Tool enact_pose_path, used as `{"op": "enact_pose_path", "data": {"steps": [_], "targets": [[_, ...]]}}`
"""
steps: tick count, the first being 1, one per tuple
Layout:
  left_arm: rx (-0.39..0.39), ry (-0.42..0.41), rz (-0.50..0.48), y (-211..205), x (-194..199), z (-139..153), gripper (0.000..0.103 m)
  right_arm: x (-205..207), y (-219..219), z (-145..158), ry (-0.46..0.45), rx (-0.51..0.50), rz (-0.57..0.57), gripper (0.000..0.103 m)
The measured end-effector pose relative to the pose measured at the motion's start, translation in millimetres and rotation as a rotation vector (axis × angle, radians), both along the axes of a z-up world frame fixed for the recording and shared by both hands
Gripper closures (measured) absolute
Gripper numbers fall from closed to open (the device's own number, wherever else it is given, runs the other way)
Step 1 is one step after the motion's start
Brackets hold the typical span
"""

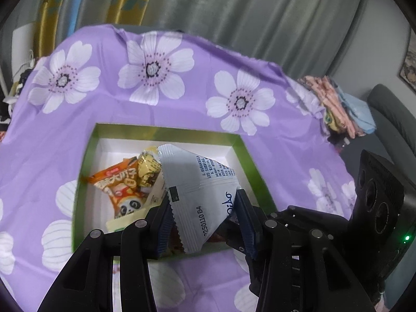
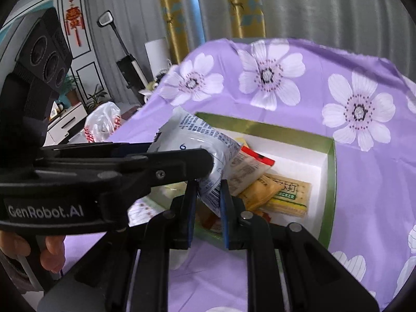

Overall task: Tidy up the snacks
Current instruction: 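Carry the white bag over the green box and open the right tool, then withdraw the right tool from the box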

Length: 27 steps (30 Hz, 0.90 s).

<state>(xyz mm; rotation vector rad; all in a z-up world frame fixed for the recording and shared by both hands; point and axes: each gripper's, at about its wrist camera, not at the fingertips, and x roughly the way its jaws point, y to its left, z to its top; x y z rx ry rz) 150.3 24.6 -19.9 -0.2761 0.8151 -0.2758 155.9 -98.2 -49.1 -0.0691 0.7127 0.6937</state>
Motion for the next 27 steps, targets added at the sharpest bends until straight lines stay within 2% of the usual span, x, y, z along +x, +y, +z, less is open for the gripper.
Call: {"op": "enact_pose_path", "data": {"steps": [7, 14, 15, 16, 18, 20, 23, 26, 27], "targets": [[0.045, 0.052, -0.003, -10, 17, -17, 0.057, 14, 1, -16, 0.051, -0.038, -0.014, 0.082], [0.086, 0.071, 0.020, -11, 19, -17, 0.057, 15, 2, -16, 0.059, -0.065, -0.028, 0.080], [0.093, 0.068, 0.024, -10, 16, -14, 0.055, 14, 2, -14, 0.057, -0.066, -0.032, 0.079], [0.103, 0.064, 0.029, -10, 15, -12, 0.053, 13, 1, -12, 0.057, -0.065, -0.035, 0.074], [0.129, 0.049, 0.042, -8, 11, -6, 0.038, 8, -1, -7, 0.048, -0.065, -0.044, 0.067], [0.146, 0.029, 0.048, -7, 5, 1, 0.034, 4, -3, -3, 0.043, -0.067, -0.050, 0.064], [0.182, 0.009, 0.064, -5, -6, 11, 0.033, -5, -7, 6, 0.032, -0.065, -0.059, 0.060], [0.215, -0.014, 0.078, -4, -17, 20, 0.023, -15, -10, 17, 0.013, -0.066, -0.070, 0.053], [0.225, -0.025, 0.080, -3, -22, 25, 0.023, -18, -10, 20, 0.006, -0.066, -0.074, 0.049]]}}
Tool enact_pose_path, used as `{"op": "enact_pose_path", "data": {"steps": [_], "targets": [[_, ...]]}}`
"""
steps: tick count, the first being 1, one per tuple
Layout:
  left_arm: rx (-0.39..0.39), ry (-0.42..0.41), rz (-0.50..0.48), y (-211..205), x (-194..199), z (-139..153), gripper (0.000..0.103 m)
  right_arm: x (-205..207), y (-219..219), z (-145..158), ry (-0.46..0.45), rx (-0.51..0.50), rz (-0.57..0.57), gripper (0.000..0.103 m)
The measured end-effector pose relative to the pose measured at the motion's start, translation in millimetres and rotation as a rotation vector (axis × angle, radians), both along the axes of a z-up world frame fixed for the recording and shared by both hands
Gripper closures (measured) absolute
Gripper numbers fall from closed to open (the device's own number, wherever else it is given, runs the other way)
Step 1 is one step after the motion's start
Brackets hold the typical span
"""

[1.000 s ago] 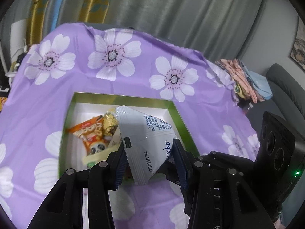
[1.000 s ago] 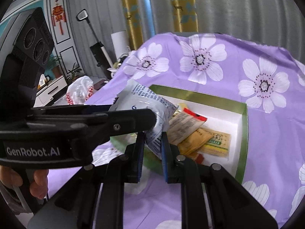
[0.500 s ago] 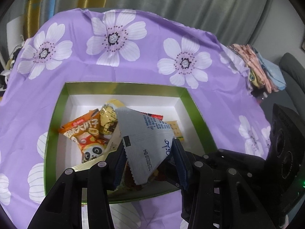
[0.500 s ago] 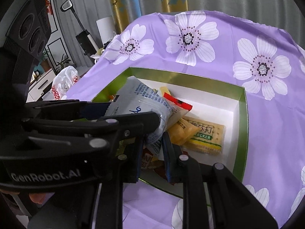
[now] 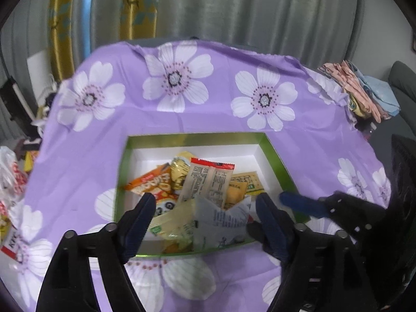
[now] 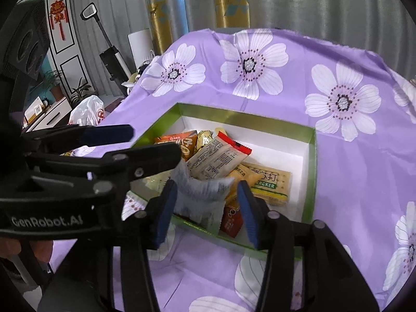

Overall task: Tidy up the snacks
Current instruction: 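Withdraw the right tool from the box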

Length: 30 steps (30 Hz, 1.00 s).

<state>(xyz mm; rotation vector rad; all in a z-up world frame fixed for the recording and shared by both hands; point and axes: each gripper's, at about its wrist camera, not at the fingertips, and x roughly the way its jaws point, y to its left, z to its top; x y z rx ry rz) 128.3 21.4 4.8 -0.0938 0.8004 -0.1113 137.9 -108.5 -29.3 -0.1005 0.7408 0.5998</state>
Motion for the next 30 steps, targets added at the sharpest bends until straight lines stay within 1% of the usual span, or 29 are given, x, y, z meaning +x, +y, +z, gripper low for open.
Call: {"op": "enact_pose_path", "data": {"steps": [2, 3, 4, 6, 7, 8, 10, 11, 12, 13, 19, 23, 24, 27, 30], "targets": [[0.013, -0.006, 0.003, 1, -7, 7, 0.021, -8, -3, 9, -0.018, -0.001, -0.015, 0.042], [0.019, -0.006, 0.007, 0, -10, 9, 0.016, -11, -4, 12, -0.028, -0.007, -0.027, 0.035], [0.024, -0.014, 0.014, 1, -15, 13, 0.014, -14, -5, 16, -0.038, -0.014, -0.039, 0.030], [0.037, -0.035, 0.033, 3, -25, 23, 0.005, -21, -8, 22, -0.051, -0.024, -0.059, 0.024], [0.040, -0.042, 0.042, 4, -30, 28, 0.005, -23, -10, 26, -0.053, -0.027, -0.073, 0.020], [0.036, -0.047, 0.046, 5, -33, 31, 0.005, -26, -12, 30, -0.057, -0.028, -0.088, 0.019], [0.030, -0.057, 0.065, 8, -41, 39, 0.005, -31, -17, 38, -0.062, -0.020, -0.113, 0.009], [0.043, -0.062, 0.083, 9, -45, 44, 0.004, -35, -19, 41, -0.066, -0.017, -0.122, 0.007], [0.045, -0.069, 0.095, 10, -49, 48, 0.003, -37, -20, 44, -0.068, -0.020, -0.131, 0.003], [0.040, -0.075, 0.101, 11, -52, 50, 0.001, -40, -22, 49, -0.078, -0.026, -0.145, 0.000], [0.028, -0.110, 0.139, 14, -75, 72, 0.001, -56, -21, 67, -0.090, -0.045, -0.129, 0.000], [0.002, -0.085, 0.140, 17, -82, 79, 0.001, -67, -20, 77, -0.102, -0.066, -0.120, 0.000], [0.014, -0.072, 0.151, 17, -82, 80, 0.001, -69, -20, 80, -0.103, -0.065, -0.117, 0.000], [0.063, -0.083, 0.184, 16, -86, 86, 0.001, -77, -22, 91, -0.113, -0.060, -0.122, 0.000], [0.067, -0.095, 0.192, 17, -91, 92, 0.001, -82, -25, 101, -0.132, -0.053, -0.123, 0.000]]}}
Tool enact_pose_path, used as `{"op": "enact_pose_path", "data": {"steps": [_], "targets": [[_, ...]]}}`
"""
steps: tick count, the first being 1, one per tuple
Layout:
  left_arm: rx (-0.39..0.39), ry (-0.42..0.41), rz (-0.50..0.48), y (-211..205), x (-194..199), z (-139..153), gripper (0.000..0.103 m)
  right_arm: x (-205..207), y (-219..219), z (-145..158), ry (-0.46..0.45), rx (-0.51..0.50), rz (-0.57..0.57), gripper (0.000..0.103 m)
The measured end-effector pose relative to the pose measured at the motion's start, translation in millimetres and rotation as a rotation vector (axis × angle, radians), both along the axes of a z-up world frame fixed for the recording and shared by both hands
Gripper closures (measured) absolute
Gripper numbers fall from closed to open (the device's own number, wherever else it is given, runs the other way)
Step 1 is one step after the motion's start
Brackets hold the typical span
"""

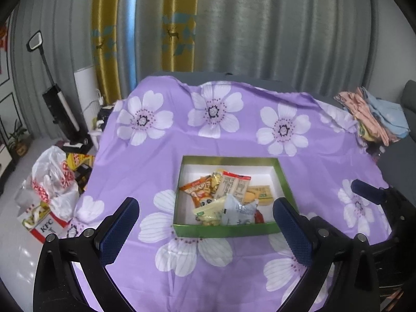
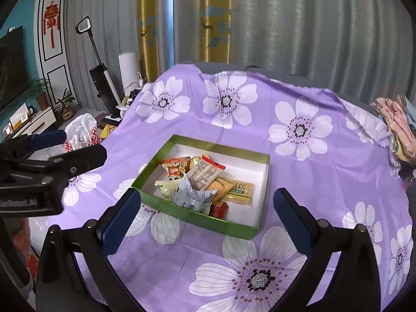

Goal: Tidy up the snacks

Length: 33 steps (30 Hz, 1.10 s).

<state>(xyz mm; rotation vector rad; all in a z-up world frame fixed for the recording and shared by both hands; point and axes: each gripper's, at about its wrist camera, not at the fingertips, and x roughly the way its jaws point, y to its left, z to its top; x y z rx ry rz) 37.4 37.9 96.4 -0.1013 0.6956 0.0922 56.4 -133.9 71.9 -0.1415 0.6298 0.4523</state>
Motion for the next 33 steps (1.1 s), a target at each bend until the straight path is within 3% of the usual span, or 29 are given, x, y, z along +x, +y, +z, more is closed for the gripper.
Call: {"op": "enact_pose_path", "data": {"steps": [33], "targets": [[0.080, -0.015, 0.026, 1, 12, -3, 0.001, 5, 10, 11, -0.008, -0.029, 0.015, 0.000]]}}
